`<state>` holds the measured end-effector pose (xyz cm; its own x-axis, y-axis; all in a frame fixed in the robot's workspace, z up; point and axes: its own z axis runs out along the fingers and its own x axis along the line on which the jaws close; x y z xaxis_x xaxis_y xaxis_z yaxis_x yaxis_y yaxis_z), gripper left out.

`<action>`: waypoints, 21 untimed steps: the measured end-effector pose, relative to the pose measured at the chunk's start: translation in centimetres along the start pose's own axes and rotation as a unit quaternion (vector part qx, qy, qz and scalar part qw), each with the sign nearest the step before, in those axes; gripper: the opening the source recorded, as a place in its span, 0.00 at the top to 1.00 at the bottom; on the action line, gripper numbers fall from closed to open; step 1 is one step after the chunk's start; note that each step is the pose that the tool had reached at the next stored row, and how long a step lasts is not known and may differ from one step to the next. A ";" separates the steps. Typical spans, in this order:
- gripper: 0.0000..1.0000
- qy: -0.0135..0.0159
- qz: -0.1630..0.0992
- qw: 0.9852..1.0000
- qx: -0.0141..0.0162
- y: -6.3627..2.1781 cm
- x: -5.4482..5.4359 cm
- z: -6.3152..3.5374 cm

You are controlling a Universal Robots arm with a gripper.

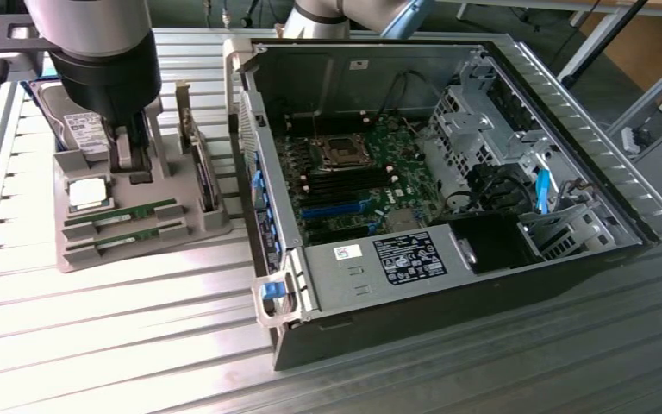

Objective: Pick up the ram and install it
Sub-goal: 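Pick up the ram and move it above insertion slot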

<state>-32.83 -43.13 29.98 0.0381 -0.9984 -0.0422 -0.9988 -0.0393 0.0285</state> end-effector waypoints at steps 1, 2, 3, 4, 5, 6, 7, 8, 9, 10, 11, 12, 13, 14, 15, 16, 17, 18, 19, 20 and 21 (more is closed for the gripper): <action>0.78 0.000 0.000 1.000 0.000 0.00 0.0 0.05; 0.78 0.000 0.000 1.000 0.000 0.00 0.0 0.11; 0.78 0.000 0.000 1.000 0.000 0.00 0.0 0.15; 0.78 0.000 0.000 1.000 0.000 0.00 0.0 0.20; 0.78 0.000 0.000 1.000 0.000 0.00 0.0 0.25; 0.78 0.000 0.000 1.000 0.000 0.00 0.0 0.29; 0.78 0.000 0.000 1.000 0.000 0.00 0.0 0.34; 0.78 0.000 0.000 1.000 0.000 0.00 0.0 0.36; 0.78 0.000 0.000 1.000 0.000 0.00 0.0 0.38; 0.78 0.000 0.000 1.000 0.000 0.00 0.0 0.43; 0.78 0.000 0.000 1.000 0.000 0.01 0.0 0.48; 0.78 0.000 0.000 1.000 0.000 0.01 0.0 0.52; 0.78 0.000 0.000 1.000 0.000 0.01 0.0 0.55; 0.78 0.000 0.000 1.000 0.000 0.01 0.0 0.57; 0.78 0.000 0.000 1.000 0.000 0.01 0.1 0.59; 0.78 0.000 0.000 1.000 0.000 0.01 0.1 0.61; 0.78 0.000 0.000 1.000 0.000 0.02 0.1 0.64; 0.78 0.000 0.000 1.000 0.000 0.02 0.1 0.66; 0.78 0.000 0.000 1.000 0.000 0.02 0.1 0.69; 0.78 0.000 0.000 1.000 0.000 0.02 0.1 0.71; 0.78 0.000 0.000 1.000 0.000 0.03 0.1 0.75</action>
<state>-32.87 -43.17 29.23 0.0382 -0.9984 -0.0422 -0.9988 -0.0394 0.0285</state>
